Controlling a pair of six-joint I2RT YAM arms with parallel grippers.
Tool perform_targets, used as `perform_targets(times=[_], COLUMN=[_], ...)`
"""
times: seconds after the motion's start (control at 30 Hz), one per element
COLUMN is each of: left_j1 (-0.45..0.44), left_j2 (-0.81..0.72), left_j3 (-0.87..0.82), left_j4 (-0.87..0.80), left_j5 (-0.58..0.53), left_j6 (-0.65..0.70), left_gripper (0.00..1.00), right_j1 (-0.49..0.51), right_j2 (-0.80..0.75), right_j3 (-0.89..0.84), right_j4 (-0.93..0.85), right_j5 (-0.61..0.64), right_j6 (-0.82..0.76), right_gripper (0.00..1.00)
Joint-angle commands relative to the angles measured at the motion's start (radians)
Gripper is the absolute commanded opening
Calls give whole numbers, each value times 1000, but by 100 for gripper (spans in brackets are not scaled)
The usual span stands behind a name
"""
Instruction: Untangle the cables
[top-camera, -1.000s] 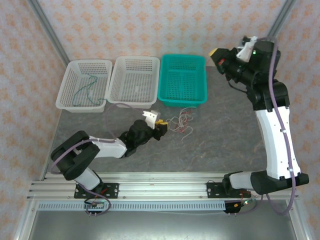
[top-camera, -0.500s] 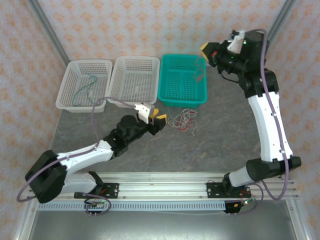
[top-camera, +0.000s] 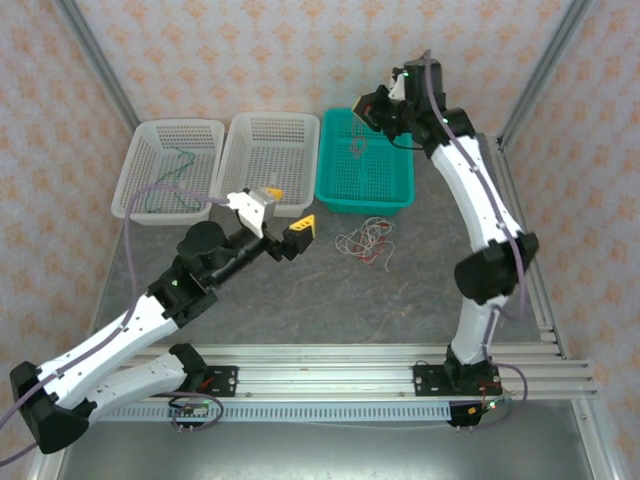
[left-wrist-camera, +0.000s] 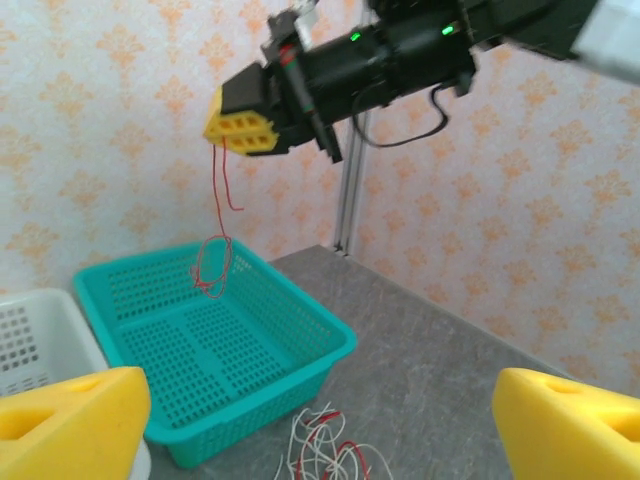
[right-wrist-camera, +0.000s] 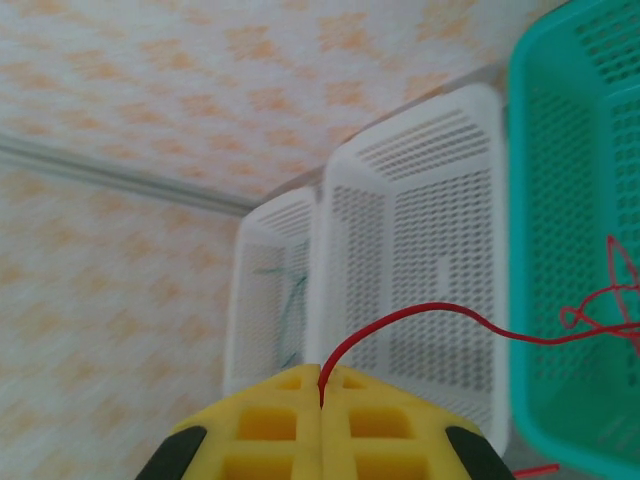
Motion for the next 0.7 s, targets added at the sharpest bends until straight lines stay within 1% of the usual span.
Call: perform_targets(times=[0.0,0.07,0.1,0.17,0.2,0.23,0.27,0.3,0.33,0.37,0.43,0.5,0.57,0.63,0.67], left_j1=[7,7,6,6,6,7,6,6,7,6,6,7,6,6,6], left_j2=[-47,-70,-80,-87,-80,-64,-41,-12,18,42,89,127,171,225,251], left_j3=[-17,-38,-50,-64,-62,-56,-47,-36,-29,-26,-29,-38,-34,-12,2], left_j4=[-107,-118,-118,-131,-156,-193,-229,-265,-282,-281,-241,-181,-141,-135,-139], left_j5=[-73,-102,-117,-163,-203,-266,-323,-352,-340,-300,-214,-171,-149,-135,-126], left_j6=[-26,-48,-60,-78,-88,-113,-139,-161,-167,-167,-190,-232,-270,-297,-310], left_gripper=[92,96,98,99,100,100,100,100,100,100,100,100,100,100,100], right_j1=[-2,-2,-2,-1,12,19,20,20,23,26,29,30,32,34,33], right_j2=[118,178,206,265,287,298,297,284,257,226,141,50,-80,-237,-323], right_j3=[96,105,102,108,134,138,132,117,89,53,-41,-140,-293,-497,-608], right_j4=[-106,-114,-115,-135,-177,-201,-217,-229,-224,-211,-167,-132,-61,39,93], right_j5=[161,192,191,154,179,190,199,212,228,247,274,286,318,379,424], right_j6=[-114,-143,-153,-175,-213,-234,-230,-223,-221,-221,-211,-197,-176,-143,-121], right_gripper=[0,0,3,21,30,35,36,38,40,43,47,47,48,49,52])
